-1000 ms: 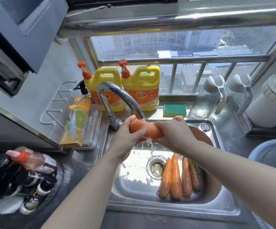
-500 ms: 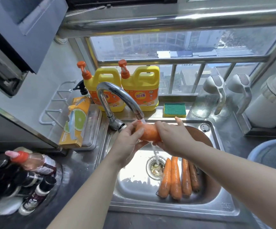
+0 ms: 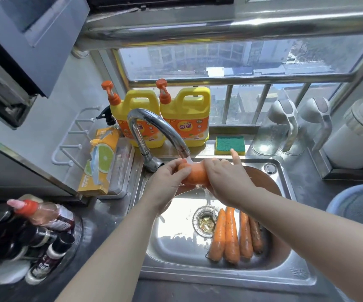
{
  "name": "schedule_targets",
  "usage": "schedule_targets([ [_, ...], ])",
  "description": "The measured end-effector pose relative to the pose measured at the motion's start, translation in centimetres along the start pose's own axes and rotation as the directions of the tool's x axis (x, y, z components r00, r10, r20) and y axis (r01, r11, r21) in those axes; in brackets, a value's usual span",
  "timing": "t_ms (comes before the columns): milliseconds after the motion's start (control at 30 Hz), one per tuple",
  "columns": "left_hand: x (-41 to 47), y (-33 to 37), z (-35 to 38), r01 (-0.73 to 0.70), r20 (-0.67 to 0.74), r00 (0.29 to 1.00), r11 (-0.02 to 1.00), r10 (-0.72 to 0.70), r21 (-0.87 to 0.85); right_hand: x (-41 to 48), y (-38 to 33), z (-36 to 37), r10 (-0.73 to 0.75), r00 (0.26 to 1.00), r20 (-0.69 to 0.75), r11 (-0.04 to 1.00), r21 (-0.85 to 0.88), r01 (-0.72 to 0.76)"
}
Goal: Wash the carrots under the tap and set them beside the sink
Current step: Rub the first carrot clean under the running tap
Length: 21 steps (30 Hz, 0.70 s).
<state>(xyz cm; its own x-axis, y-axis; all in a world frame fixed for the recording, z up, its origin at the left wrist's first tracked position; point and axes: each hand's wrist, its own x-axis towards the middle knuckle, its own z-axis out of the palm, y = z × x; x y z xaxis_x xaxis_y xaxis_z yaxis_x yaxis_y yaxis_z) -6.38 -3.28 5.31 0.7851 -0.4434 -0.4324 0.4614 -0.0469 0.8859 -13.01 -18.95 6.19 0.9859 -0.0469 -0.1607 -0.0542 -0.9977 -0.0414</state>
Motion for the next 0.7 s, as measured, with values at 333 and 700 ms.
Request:
schedule_targets([
  [333,-0.4,0.2,0.0,-0.009,0.045,0.999,0.999,0.011,-0.033,0.4,0.4,0.0,0.001,1.0,-0.01,0.997,-0.075,-0.002],
  [700,-0.9,0.6,0.4,-0.01,0.097,0.995,0.994,0.021,-0.113,-0.2,0.1,-0.5,0.021,0.997,-0.075,0.998,-0.06,-0.026],
])
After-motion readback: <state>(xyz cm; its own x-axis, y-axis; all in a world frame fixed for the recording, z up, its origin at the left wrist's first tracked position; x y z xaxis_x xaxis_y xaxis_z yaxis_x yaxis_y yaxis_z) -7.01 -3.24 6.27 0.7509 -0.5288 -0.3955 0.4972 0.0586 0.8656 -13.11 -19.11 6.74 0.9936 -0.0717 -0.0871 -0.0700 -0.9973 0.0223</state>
